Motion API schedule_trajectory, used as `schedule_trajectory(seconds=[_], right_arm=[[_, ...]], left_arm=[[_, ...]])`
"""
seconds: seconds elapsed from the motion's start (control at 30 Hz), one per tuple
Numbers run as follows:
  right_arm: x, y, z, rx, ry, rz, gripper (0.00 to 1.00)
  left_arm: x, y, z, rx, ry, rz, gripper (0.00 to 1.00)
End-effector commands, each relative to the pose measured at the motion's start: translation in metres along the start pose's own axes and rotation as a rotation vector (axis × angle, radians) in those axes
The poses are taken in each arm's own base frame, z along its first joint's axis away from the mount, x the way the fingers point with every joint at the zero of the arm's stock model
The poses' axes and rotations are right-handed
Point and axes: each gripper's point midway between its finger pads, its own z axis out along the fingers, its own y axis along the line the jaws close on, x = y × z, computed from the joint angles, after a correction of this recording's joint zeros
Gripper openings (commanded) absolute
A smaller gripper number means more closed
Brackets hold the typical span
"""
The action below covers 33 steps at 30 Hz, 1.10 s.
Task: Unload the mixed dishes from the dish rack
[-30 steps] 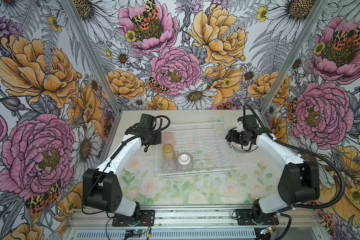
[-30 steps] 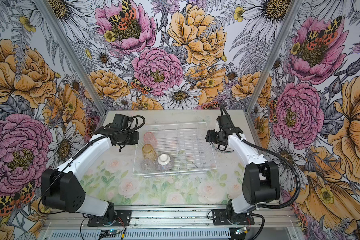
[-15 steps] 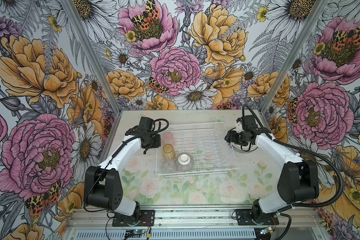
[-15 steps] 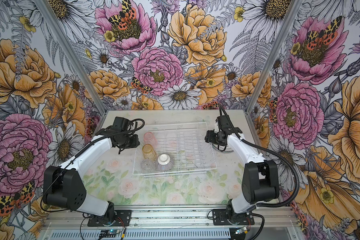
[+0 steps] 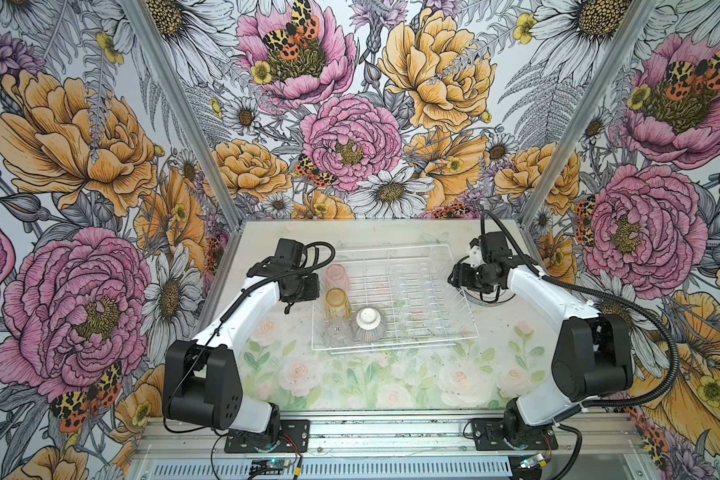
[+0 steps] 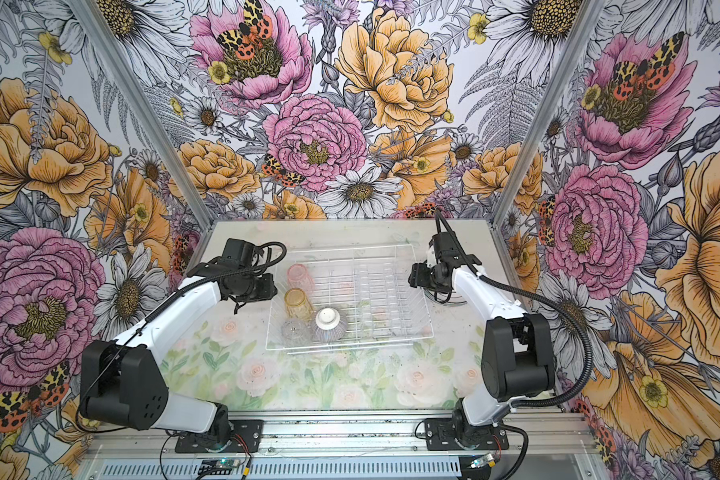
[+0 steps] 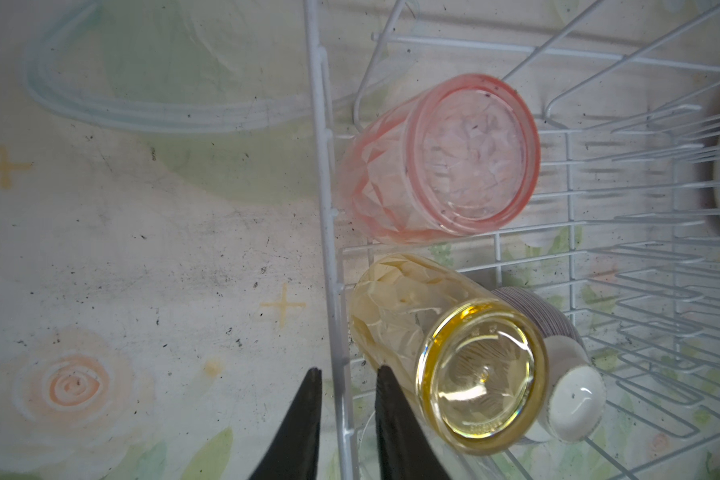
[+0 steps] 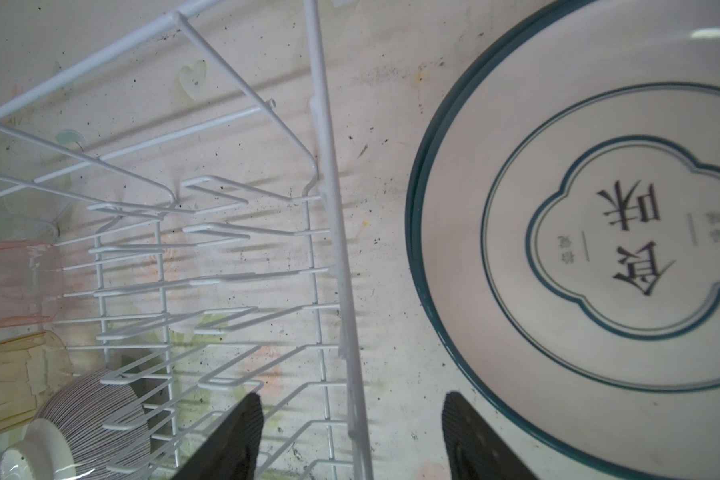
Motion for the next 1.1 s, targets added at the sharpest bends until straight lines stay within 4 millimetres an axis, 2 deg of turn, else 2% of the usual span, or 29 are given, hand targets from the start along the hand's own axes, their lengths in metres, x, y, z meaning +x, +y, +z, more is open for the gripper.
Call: schedule_trajectory(seconds=[0.0,0.23,0.33,0.47,0.7,1.07], right_arm=[[0.009,0.002,0.010,-0.013,0.038,-0.012,0.70],[0.009,0.003,0.009,-0.015,0.038,-0.014,0.64],[0.009,0.003,0.010,-0.013,0.041,-0.012,0.54],[0.010,0.003,0.012,-0.015,0.046,-0.004,0.34],[0.011,0.002,0.013,-0.011,0.046,0.000,0.20],[0.010,0.002,0.014,-0.009,0.049,0.010,0.15]], left_arm=[[-0.004,0.000,-0.001,0.017,-0.020,-0.019,0.23],[-0.005,-0.001,0.008,0.025,-0.006,-0.018,0.11],[-0.006,0.000,0.010,0.025,-0.005,-0.012,0.09],[-0.007,0.000,0.014,0.029,-0.001,-0.007,0.06],[-0.017,0.000,0.019,0.031,-0.013,0.009,0.03],[-0.033,-0.005,0.025,0.046,-0.018,0.031,0.03]])
